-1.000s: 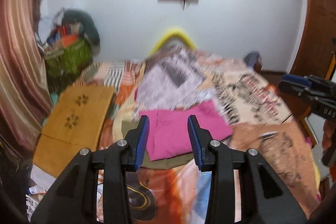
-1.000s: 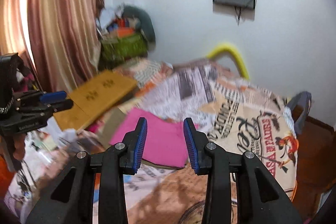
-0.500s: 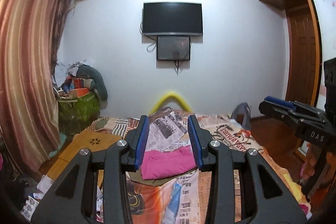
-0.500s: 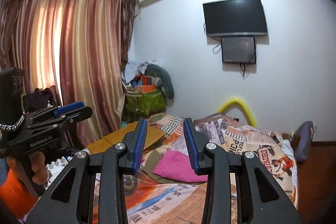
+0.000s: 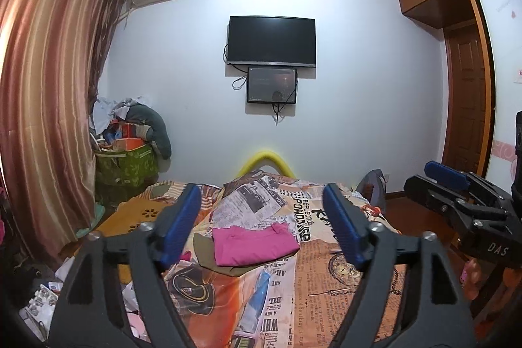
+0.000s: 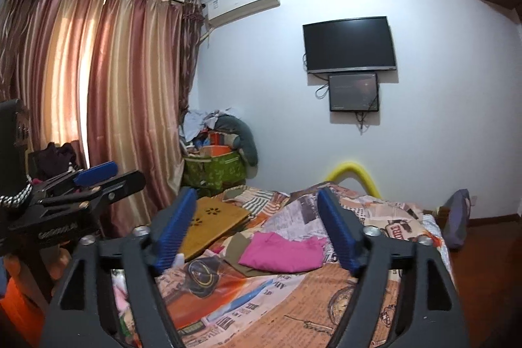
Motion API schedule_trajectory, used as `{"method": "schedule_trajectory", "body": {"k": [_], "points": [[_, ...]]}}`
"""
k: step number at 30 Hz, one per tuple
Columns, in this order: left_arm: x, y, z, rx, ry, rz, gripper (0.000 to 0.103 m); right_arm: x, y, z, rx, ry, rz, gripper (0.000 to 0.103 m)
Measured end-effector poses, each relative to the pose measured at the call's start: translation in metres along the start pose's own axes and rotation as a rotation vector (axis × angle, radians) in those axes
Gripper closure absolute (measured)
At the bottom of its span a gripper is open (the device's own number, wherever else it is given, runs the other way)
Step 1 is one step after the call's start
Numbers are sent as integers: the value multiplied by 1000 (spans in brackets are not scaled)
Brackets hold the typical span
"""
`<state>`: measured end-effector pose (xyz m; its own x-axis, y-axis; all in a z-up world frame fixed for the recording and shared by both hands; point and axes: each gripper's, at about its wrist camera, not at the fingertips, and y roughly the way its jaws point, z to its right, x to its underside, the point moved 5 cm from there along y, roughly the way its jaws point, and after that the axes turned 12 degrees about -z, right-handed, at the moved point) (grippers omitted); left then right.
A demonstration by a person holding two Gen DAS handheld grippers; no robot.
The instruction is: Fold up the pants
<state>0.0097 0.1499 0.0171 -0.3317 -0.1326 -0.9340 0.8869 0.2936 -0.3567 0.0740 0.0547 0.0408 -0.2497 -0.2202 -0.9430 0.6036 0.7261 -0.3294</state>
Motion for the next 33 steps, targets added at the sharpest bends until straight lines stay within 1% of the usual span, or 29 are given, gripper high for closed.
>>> {"method": "schedule_trajectory", "body": {"k": [2, 4, 6, 10, 16, 20, 27, 33], "points": [[2, -1, 0, -3, -1, 0, 18, -1, -2, 1, 13, 4, 8, 19], [5, -2, 0, 5, -7, -3, 10, -3, -1, 3, 28, 10, 15, 12], [7, -3, 0, 6, -9, -4, 4, -2, -4, 2, 41, 15, 20, 7], [10, -2, -2, -1, -8, -7, 2, 7, -8, 1, 70, 12, 22, 0], [16, 1, -3, 7, -18, -22, 1, 17, -9, 0, 92, 14, 7, 0], [18, 2, -2, 3, -19, -23, 1, 17, -10, -1, 94, 11, 3, 0], [20, 3, 1, -1, -13, -29, 1, 17, -13, -1, 87, 17, 2, 0], [19, 2, 6, -17, 3, -19, 1, 17, -17, -1, 83, 21, 2, 0]]}}
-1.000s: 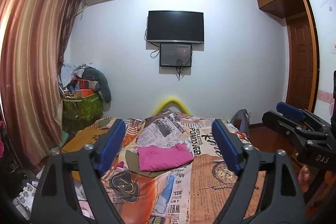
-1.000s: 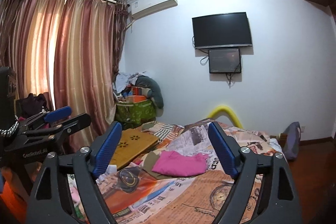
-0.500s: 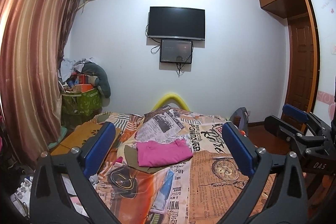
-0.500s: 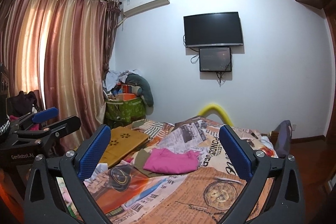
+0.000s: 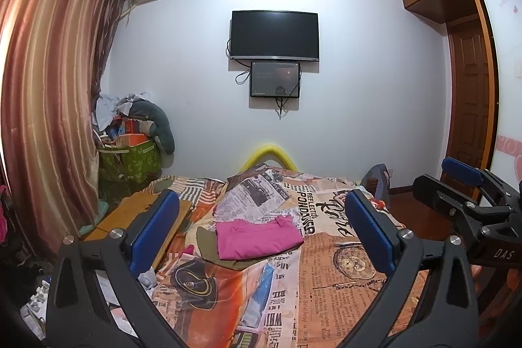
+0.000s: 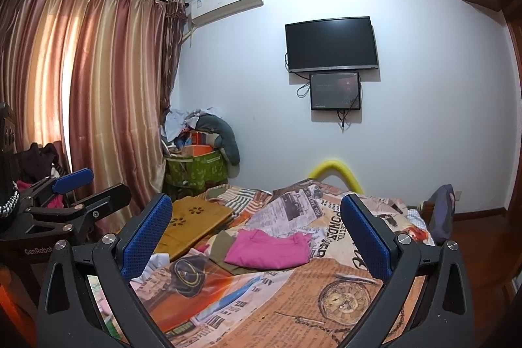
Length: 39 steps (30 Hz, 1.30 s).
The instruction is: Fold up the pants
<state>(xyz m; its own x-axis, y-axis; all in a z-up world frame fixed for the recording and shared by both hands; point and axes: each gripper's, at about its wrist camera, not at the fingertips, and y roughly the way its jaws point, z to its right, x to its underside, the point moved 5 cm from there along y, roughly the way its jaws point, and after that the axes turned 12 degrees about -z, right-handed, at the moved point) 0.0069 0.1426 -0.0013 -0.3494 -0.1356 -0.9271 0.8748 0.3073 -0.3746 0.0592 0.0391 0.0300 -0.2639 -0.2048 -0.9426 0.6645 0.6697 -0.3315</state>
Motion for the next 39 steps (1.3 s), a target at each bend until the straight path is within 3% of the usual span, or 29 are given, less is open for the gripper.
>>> {"method": "schedule_trajectory", "body": {"k": [39], "points": [[-1, 3, 5, 24, 18, -15, 0, 0, -4, 3, 0, 19, -13, 0]]}}
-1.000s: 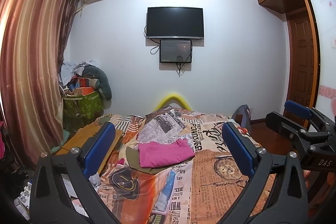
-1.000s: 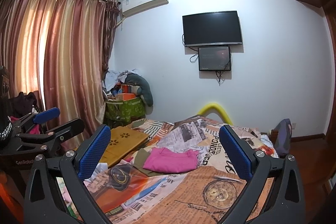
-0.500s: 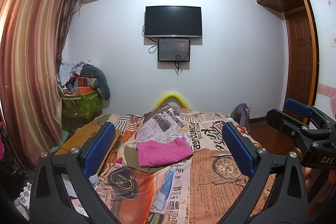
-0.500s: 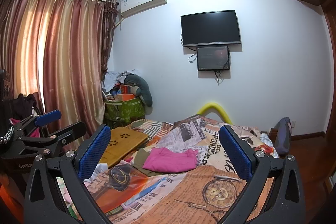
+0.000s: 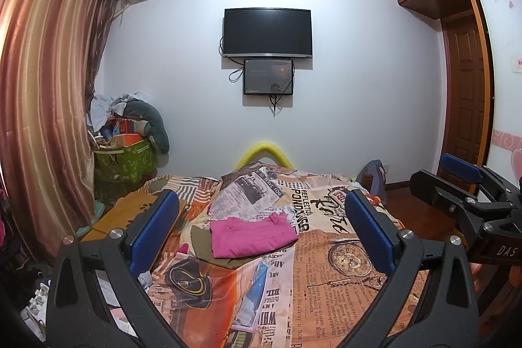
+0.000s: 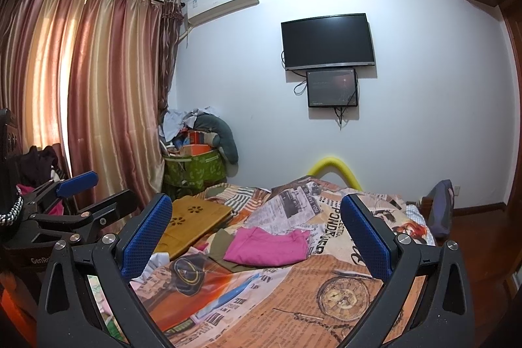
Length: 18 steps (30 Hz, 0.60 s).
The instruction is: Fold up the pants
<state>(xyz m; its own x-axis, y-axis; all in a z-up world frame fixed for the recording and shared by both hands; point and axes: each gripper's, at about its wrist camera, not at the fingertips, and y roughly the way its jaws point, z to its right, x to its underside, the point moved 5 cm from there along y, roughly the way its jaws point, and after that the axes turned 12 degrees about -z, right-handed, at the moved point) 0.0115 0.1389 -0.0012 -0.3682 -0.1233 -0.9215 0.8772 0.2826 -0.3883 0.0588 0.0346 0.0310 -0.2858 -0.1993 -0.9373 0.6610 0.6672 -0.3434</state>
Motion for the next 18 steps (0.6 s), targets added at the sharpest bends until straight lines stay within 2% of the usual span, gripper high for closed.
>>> {"method": "schedule_trajectory", "body": {"k": [7, 18], "points": [[0, 3, 1, 29, -8, -12, 0, 0, 0, 0, -3, 2, -1, 0], [1, 5, -2, 30, -16, -14, 0, -1, 2, 0, -3, 5, -4, 0]]}}
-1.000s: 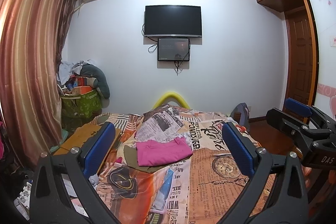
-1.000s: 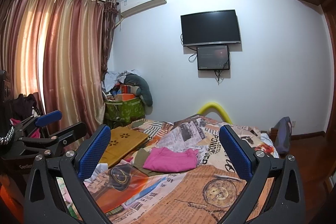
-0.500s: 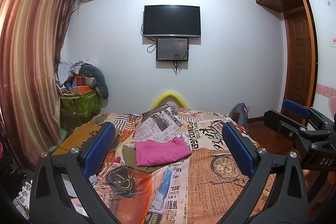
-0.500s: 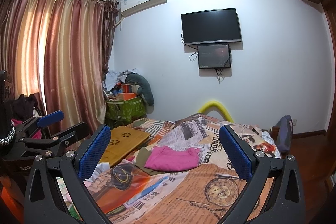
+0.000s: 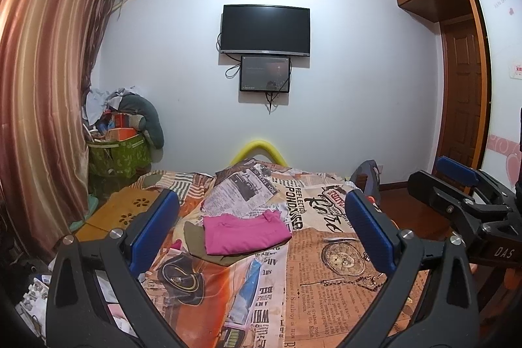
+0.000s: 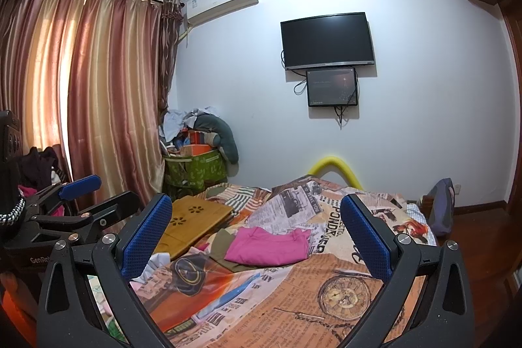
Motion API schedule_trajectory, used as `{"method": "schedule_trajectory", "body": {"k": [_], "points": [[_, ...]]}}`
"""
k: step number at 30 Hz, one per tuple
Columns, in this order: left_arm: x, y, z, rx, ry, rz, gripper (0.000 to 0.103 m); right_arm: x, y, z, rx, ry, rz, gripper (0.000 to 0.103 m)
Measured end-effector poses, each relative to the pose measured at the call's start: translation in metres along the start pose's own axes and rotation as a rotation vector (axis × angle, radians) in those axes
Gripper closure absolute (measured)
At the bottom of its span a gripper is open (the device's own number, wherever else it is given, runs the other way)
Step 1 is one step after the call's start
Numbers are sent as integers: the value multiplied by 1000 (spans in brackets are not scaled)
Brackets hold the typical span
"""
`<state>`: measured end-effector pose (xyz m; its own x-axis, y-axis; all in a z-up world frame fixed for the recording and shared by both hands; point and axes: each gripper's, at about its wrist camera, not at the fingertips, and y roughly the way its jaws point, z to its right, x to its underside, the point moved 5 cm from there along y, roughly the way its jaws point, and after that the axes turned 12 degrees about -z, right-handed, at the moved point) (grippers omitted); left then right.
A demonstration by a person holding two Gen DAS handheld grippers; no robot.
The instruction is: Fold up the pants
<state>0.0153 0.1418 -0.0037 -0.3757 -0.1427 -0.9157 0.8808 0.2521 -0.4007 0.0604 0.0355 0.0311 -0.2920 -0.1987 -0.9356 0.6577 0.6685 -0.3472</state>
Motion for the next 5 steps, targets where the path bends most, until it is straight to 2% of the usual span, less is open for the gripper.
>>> {"method": "schedule_trajectory", "body": {"k": [5], "points": [[1, 2, 1, 6, 6, -6, 0, 1, 2, 0, 1, -1, -4, 0]]}}
